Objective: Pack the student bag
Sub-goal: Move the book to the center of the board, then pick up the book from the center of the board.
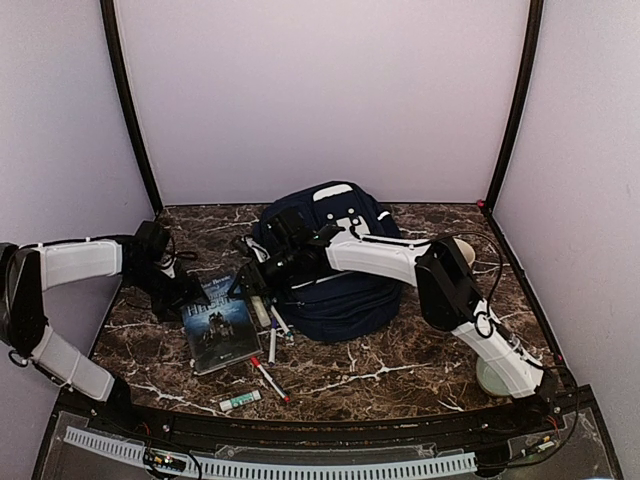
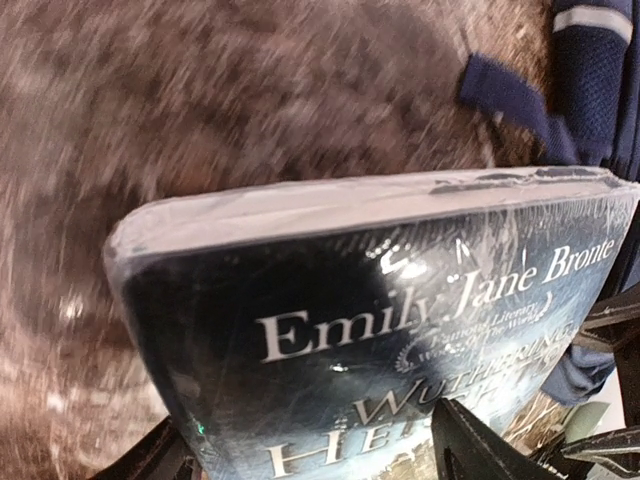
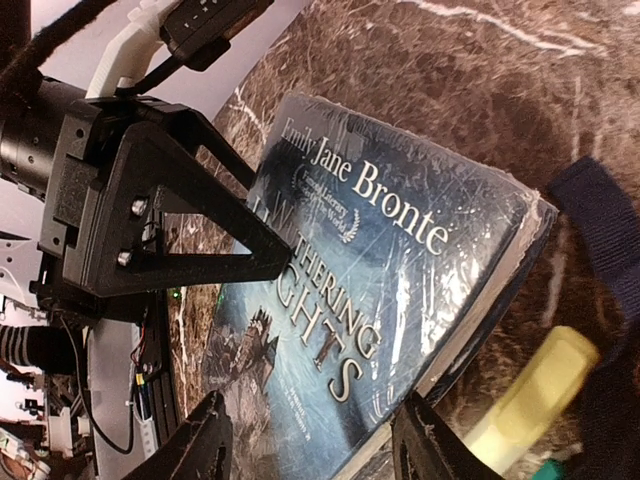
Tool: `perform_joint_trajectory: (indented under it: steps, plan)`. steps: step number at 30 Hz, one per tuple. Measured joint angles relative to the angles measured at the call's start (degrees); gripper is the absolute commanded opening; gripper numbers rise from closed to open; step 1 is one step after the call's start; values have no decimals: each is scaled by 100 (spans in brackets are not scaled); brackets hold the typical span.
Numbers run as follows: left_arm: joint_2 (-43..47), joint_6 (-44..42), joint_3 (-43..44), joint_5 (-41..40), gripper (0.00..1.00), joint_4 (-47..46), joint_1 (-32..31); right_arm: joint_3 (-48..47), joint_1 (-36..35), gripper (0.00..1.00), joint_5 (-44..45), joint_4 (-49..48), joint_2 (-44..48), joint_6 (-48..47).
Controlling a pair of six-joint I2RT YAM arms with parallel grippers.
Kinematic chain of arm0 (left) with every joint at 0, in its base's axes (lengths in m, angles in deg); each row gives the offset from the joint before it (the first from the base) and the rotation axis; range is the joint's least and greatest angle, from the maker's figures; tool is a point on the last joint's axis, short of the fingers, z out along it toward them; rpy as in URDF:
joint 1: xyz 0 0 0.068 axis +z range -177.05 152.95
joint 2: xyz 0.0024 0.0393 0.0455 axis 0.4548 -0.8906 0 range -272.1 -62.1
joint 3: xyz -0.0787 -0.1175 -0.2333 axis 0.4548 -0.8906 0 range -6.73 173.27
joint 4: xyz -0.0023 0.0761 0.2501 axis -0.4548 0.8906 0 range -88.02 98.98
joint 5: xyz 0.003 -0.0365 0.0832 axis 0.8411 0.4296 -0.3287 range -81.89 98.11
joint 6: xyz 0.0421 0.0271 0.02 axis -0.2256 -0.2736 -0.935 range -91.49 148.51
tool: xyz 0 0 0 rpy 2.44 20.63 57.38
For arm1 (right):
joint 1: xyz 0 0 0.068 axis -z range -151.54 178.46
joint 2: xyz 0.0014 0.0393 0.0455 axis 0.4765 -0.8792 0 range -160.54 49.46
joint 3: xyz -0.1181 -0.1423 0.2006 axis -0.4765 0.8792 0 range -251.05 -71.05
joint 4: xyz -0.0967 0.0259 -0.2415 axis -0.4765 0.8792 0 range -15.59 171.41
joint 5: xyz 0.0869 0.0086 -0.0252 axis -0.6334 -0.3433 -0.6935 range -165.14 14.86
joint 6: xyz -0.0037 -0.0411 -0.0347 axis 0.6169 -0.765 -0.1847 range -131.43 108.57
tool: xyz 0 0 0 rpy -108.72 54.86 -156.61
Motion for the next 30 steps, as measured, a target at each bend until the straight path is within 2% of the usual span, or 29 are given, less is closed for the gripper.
perform_joint_trajectory:
  steps: [7,15,21,25,30]
  plan:
    - [-1303,-33,905,254,78,-769,-2,72,415,55,90,-114,61,4]
    - [-2223,17,1580,553,78,-1309,-190,267,706,56,387,22,284,37]
    - [-2581,20,1849,682,78,-1545,-319,981,826,57,702,-57,758,20]
    - [-2590,9,1853,678,79,-1561,-321,1738,953,57,680,-267,1211,35]
    - [-2479,-28,1749,592,81,-1602,-341,2225,994,56,608,-365,1561,37]
